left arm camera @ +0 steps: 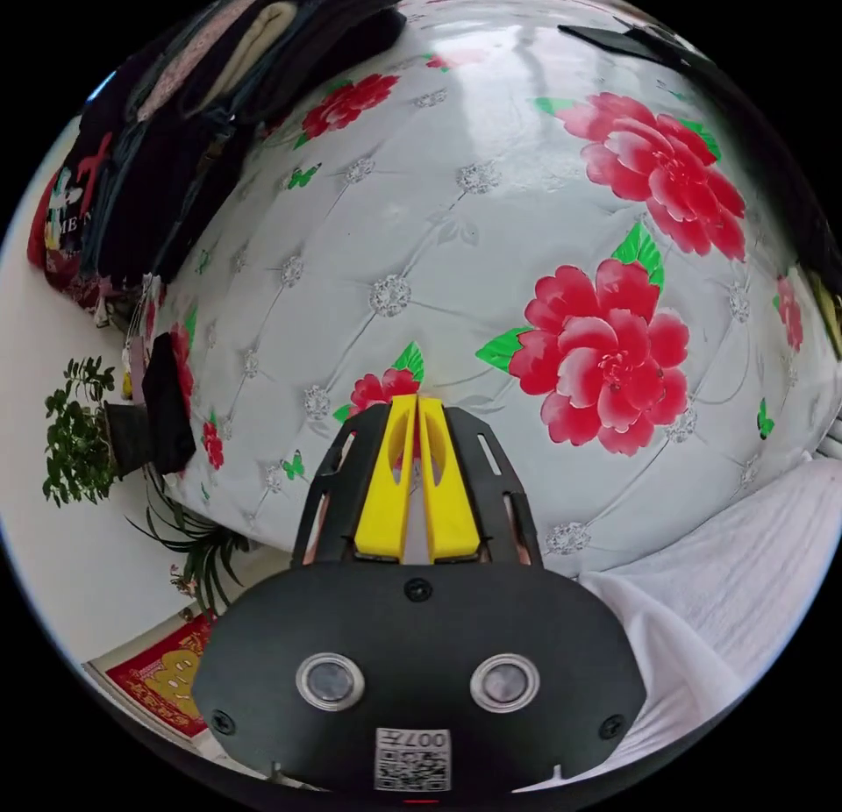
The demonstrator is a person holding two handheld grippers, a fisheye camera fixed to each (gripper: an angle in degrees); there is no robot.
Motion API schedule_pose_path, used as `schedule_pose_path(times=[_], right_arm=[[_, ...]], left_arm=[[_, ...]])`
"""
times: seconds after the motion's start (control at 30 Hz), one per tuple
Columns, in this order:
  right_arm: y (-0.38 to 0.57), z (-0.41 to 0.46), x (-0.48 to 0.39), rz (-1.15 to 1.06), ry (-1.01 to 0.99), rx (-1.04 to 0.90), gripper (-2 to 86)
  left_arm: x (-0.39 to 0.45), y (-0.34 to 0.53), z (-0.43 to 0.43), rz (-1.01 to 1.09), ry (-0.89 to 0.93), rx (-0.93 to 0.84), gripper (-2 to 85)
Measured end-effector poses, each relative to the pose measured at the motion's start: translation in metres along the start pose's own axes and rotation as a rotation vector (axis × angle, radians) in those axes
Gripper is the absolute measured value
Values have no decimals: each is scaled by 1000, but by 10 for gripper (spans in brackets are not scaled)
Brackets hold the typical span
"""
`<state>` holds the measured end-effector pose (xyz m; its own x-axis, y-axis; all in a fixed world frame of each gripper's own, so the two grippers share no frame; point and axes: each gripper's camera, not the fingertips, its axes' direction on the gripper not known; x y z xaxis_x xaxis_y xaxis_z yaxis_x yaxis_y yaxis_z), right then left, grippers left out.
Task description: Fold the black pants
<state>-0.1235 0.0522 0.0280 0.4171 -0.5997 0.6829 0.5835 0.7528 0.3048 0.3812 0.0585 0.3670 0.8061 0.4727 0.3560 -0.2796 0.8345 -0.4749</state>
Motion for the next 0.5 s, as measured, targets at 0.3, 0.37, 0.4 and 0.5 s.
schedule_pose_path(times=[0.3,0.37,0.4,0.5], right_arm=[[1,51,-78,-334,-179,-201,21],[13,41,-53,-190,-140,-146,32],[24,32,-34,-74,-104,-99,38],[59,0,8,157,-13,12,53]], left_arm=[[-115,121,1,-485,461,226,-9],[-135,162,-1,-562,452,264,-9],[-137,169,-2,-569,441,268,-9],[-129,183,-17,-503,327,303,-7]])
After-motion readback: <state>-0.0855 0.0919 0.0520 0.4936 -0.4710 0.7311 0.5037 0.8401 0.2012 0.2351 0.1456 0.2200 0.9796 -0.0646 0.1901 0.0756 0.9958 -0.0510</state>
